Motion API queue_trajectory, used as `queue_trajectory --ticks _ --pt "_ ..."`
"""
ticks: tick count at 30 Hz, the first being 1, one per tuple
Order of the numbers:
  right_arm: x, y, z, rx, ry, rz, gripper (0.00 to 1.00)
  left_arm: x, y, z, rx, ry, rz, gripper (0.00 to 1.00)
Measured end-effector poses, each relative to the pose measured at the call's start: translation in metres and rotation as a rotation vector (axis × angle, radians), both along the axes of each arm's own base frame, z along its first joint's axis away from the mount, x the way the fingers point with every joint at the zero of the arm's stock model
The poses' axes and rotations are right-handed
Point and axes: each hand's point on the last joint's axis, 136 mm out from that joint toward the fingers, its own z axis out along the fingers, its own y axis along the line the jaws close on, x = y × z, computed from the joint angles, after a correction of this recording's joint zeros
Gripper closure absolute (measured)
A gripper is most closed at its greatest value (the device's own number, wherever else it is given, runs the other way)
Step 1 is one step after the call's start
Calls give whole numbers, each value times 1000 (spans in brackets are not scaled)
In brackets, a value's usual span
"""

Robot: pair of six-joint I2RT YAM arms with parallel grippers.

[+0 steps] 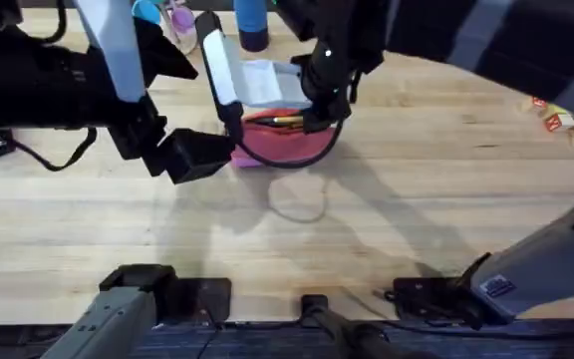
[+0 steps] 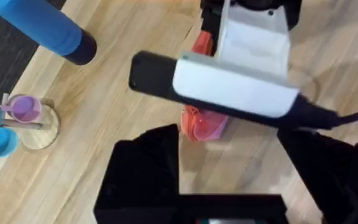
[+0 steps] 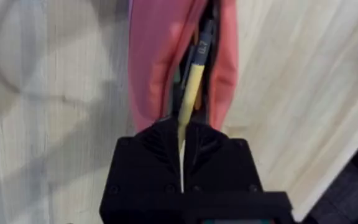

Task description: Unzip the bag, pick up the pens from the table one at a time and place them inside, then zip the bag closed.

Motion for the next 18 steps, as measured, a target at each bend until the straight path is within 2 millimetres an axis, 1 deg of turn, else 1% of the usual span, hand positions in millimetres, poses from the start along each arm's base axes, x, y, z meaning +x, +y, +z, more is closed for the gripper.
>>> queue_trajectory --ticks 5,8,12,18 --pt "6 8 -26 -15 31 6 970 1 2 -1 9 0 6 7" --pt "10 14 -35 -1 37 13 970 2 5 -2 28 -1 16 7" --pt "15 21 -36 24 24 21 970 2 7 -3 38 -1 24 7" --pt "13 31 -36 76 44 33 970 2 7 -3 39 -1 25 7"
